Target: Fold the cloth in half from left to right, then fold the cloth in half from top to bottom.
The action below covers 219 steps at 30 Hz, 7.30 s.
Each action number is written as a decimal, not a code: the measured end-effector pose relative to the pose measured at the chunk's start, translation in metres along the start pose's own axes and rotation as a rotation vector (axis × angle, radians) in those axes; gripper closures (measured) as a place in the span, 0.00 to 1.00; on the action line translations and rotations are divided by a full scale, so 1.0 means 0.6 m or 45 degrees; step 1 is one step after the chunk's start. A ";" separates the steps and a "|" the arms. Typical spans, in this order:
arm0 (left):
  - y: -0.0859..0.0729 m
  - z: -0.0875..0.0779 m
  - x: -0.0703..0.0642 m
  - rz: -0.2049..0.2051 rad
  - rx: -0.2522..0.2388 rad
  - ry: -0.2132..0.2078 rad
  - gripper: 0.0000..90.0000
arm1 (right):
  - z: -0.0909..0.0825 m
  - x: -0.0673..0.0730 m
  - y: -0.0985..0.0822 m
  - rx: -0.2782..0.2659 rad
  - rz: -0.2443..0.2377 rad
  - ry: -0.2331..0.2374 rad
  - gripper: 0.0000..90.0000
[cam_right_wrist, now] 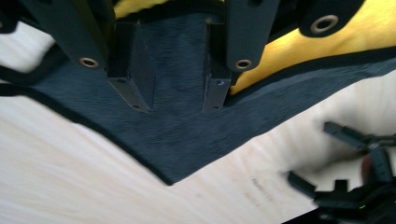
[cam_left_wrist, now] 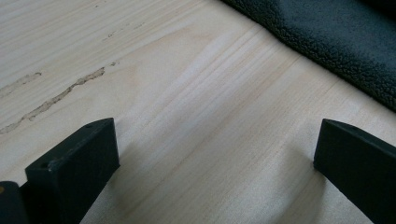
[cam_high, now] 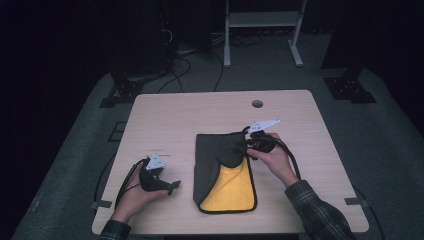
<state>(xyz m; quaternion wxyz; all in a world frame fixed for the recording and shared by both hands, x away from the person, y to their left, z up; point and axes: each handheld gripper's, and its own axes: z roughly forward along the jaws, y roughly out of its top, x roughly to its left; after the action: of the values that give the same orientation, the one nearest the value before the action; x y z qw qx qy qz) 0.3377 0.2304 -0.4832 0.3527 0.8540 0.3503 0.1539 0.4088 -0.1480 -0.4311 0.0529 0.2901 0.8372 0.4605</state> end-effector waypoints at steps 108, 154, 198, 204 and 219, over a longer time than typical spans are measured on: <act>0.019 0.000 0.004 -0.061 -0.023 -0.008 0.24 | -0.101 0.089 -0.148 0.117 -0.078 -0.104 0.67; 0.212 0.171 0.073 -0.038 0.000 0.016 0.42 | 0.073 -0.142 -0.013 0.091 0.016 -0.227 0.47; 0.321 0.079 0.062 0.027 -0.186 -0.036 0.92 | -0.013 -0.119 0.091 -0.041 -0.051 -0.274 0.91; 0.297 0.064 0.041 0.046 -0.212 -0.094 0.92 | -0.024 -0.096 0.073 -0.050 -0.092 -0.237 0.91; 0.230 0.011 -0.033 0.099 -0.244 -0.249 0.92 | -0.075 -0.019 -0.009 -0.088 -0.149 -0.110 0.90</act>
<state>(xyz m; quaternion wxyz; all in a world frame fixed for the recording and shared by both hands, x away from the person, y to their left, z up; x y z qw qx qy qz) 0.3946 0.1432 -0.3898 0.4588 0.8402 0.2645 0.1163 0.3997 -0.1898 -0.4116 0.1257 0.2584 0.8332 0.4724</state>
